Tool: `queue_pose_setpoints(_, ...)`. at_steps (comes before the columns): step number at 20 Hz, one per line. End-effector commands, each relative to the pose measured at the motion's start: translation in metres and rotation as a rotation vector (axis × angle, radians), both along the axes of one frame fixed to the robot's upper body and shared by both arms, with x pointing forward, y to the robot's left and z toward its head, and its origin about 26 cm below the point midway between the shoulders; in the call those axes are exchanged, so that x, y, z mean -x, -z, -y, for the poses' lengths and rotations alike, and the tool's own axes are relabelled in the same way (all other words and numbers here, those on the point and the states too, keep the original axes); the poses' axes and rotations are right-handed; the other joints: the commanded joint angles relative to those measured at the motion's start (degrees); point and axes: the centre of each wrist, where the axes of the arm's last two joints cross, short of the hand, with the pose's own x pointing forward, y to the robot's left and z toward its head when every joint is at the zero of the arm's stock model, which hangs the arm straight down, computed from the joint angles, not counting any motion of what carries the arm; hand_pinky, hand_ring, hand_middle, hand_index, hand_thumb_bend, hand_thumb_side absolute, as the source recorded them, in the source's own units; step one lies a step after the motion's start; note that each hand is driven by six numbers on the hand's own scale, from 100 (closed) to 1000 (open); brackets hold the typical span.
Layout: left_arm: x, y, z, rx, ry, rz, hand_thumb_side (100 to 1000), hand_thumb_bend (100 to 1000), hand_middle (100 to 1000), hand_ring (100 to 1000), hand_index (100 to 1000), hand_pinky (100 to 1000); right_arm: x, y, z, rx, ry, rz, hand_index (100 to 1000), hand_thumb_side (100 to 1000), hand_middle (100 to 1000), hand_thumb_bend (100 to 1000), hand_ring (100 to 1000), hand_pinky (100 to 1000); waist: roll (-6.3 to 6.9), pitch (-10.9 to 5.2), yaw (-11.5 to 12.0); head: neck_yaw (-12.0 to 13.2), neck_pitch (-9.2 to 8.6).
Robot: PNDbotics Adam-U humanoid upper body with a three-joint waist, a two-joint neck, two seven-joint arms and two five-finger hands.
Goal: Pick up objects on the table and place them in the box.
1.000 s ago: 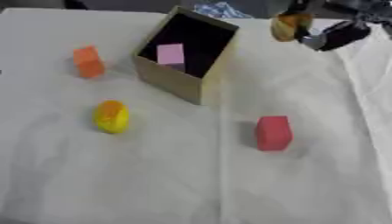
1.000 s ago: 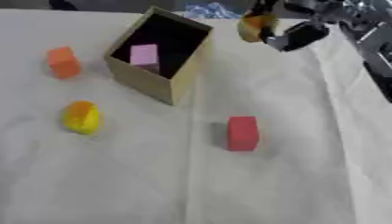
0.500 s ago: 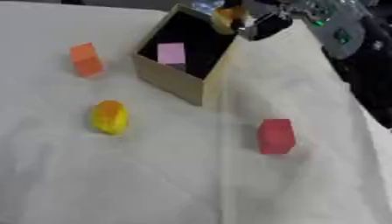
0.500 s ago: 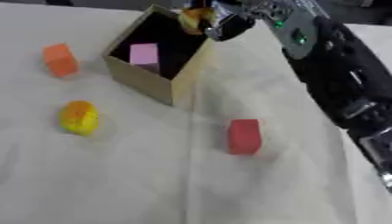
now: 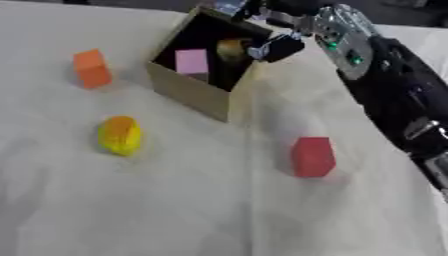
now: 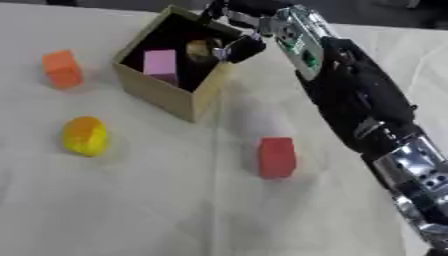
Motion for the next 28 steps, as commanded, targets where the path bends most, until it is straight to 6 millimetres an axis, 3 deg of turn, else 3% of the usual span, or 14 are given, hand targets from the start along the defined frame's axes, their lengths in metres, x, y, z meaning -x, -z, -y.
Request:
queue_pose_setpoints(1,0.003,-0.008,-0.002,-0.023,0.007,0.024,689,399,643,597,811,808,0.005,-0.024,0.007,0.001,0.008,0.059,897,401,834,105,889,903,0.46,-1.76,-0.25,0.02,-0.26)
queue_pose_setpoints(6,0.003,-0.007,-0.002,-0.024,0.008,0.017,687,399,643,598,812,809,0.010,-0.033,0.006,-0.009,-0.018,0.072,891,391,826,100,886,902,0.72,-2.49,-0.83,0.08,0.07)
queue_pose_setpoints(10,0.004,-0.005,-0.004,-0.024,-0.003,0.012,687,400,643,597,812,809,0.022,-0.043,0.021,0.010,-0.038,0.101,879,382,807,126,875,899,0.90,-3.05,-1.55,0.61,0.50)
queue_pose_setpoints(14,0.006,-0.003,-0.007,-0.024,-0.022,0.008,687,399,643,597,812,809,0.058,-0.049,0.049,0.097,-0.082,0.126,877,401,805,147,871,896,0.69,-3.39,-2.84,2.26,0.86)
queue_pose_setpoints(19,0.006,-0.003,-0.007,-0.027,-0.025,0.011,686,400,644,598,812,809,0.118,-0.040,0.069,0.140,-0.115,0.075,872,434,802,152,868,894,0.70,-3.46,-4.12,3.58,1.00)
queue_pose_setpoints(20,0.005,-0.004,-0.007,-0.026,-0.024,0.012,687,400,643,598,812,809,0.130,-0.036,0.071,0.155,-0.116,0.059,873,379,802,351,870,893,0.76,-3.41,-4.27,3.76,1.00)
queue_pose_setpoints(21,0.005,-0.004,-0.006,-0.026,-0.022,0.013,687,399,644,598,812,809,0.142,-0.032,0.072,0.171,-0.116,0.043,873,449,806,162,870,893,0.81,-3.36,-4.37,3.89,1.02)
queue_pose_setpoints(24,0.005,-0.004,-0.006,-0.026,-0.019,0.014,688,398,644,598,812,809,0.172,-0.025,0.072,0.197,-0.103,0.008,881,458,812,164,874,893,0.95,-3.24,-4.60,4.11,1.07)
queue_pose_setpoints(28,0.005,-0.004,-0.005,-0.024,-0.013,0.012,689,396,644,598,812,810,0.191,-0.018,0.069,0.194,-0.071,-0.031,887,480,817,153,880,895,1.16,-3.15,-4.82,4.11,1.09)
